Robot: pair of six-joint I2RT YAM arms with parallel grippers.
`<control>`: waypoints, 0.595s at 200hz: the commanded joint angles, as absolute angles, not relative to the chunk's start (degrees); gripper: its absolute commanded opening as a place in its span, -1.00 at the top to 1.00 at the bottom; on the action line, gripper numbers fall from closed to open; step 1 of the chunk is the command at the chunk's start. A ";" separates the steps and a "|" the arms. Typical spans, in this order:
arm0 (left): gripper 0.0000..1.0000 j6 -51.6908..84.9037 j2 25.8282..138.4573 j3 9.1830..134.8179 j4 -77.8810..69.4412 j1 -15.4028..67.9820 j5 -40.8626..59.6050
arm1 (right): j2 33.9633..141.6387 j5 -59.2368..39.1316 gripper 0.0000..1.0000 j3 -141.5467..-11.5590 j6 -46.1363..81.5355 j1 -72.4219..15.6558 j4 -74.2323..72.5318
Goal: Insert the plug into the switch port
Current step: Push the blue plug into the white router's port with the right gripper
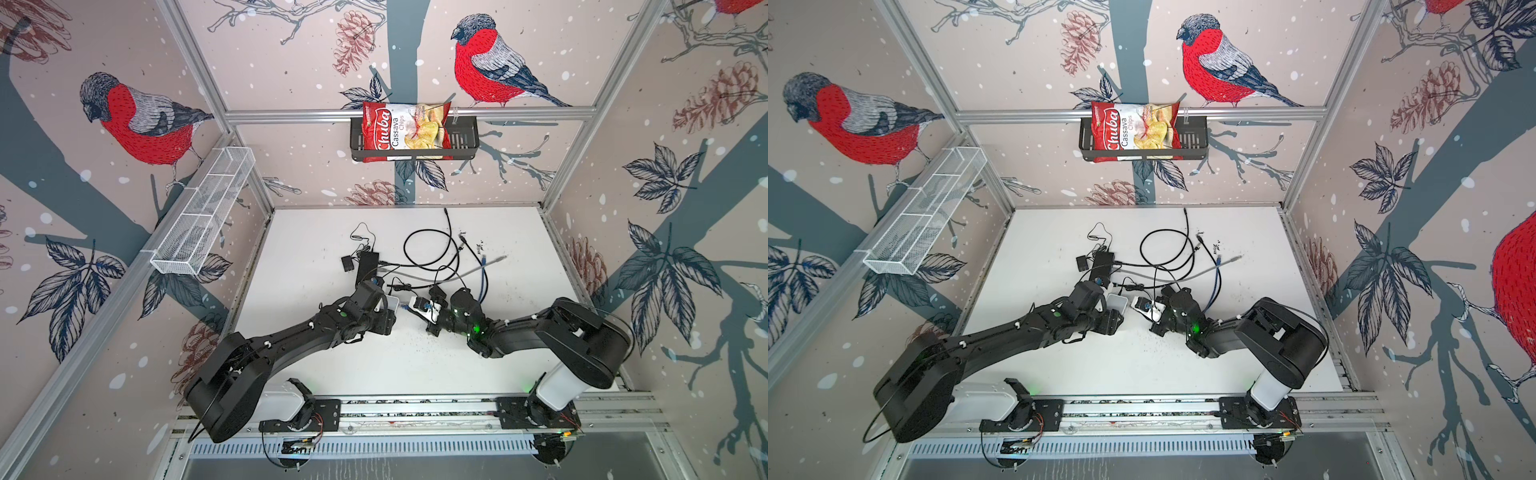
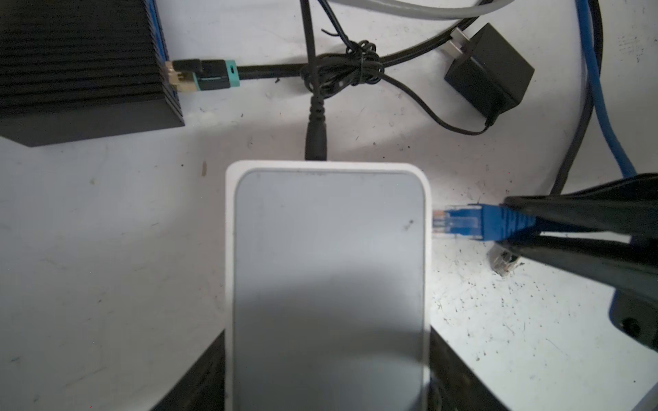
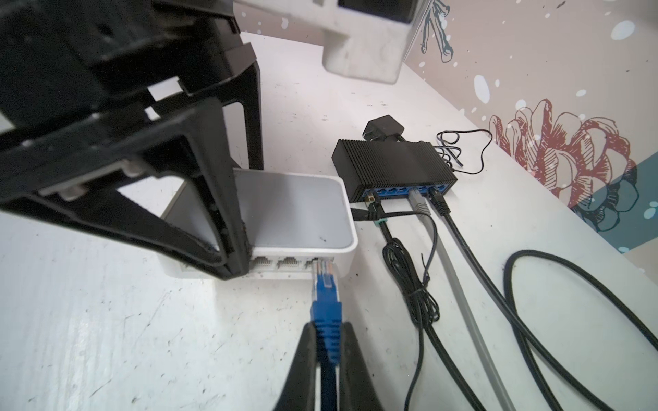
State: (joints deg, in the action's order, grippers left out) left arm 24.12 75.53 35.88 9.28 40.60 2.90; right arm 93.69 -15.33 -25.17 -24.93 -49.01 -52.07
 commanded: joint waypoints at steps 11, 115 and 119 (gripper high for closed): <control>0.09 23.29 75.41 35.77 6.55 40.61 4.56 | 93.95 -15.95 1.00 -26.34 -23.76 -49.26 -53.61; 0.10 23.17 72.47 35.33 5.36 40.43 4.24 | 94.92 -14.50 1.00 -26.46 -24.96 -50.11 -52.56; 0.10 23.19 72.46 35.31 5.43 40.43 4.29 | 94.93 -14.50 1.00 -26.46 -24.96 -50.11 -52.58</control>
State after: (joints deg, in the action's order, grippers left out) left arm 24.18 73.03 35.22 9.34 40.49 1.39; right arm 94.78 -14.61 -26.46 -24.38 -50.00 -51.90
